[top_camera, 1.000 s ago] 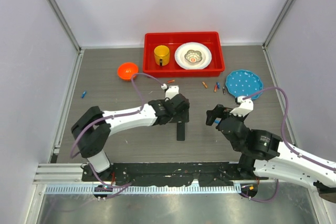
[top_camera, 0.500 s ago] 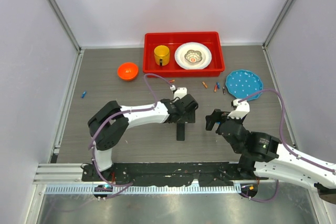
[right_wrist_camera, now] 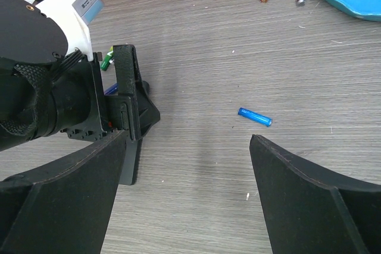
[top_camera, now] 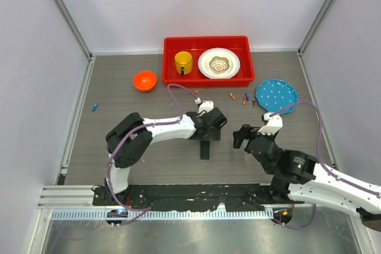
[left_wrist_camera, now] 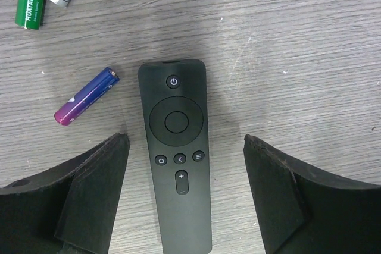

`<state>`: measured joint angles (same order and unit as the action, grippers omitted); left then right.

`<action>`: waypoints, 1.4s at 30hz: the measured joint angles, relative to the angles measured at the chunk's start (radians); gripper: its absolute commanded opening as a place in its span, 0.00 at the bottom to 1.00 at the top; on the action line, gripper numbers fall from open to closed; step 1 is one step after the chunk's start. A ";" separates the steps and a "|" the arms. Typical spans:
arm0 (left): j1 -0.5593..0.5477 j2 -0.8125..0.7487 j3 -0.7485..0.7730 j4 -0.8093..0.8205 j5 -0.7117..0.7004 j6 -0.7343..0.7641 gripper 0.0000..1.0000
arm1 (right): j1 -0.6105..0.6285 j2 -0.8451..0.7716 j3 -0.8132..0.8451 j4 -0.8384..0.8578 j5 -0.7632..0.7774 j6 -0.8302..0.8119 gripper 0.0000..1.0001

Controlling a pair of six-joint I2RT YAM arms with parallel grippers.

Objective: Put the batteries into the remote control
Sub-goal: Pick up the remote control from the center of the board.

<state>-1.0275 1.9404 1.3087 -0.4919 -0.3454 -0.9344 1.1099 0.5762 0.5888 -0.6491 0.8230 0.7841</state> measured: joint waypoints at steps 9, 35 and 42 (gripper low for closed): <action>0.000 0.009 0.008 -0.011 -0.009 0.006 0.66 | 0.000 0.006 0.000 0.005 0.000 -0.001 0.90; 0.000 0.031 0.032 -0.039 -0.030 0.025 0.22 | 0.000 0.006 0.000 0.006 0.000 -0.001 0.89; 0.000 -0.012 -0.006 -0.016 -0.034 0.045 0.00 | 0.000 -0.010 0.002 0.006 0.000 0.001 0.90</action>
<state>-1.0275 1.9282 1.3025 -0.5076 -0.3790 -0.8894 1.1099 0.5659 0.5911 -0.6430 0.8227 0.7849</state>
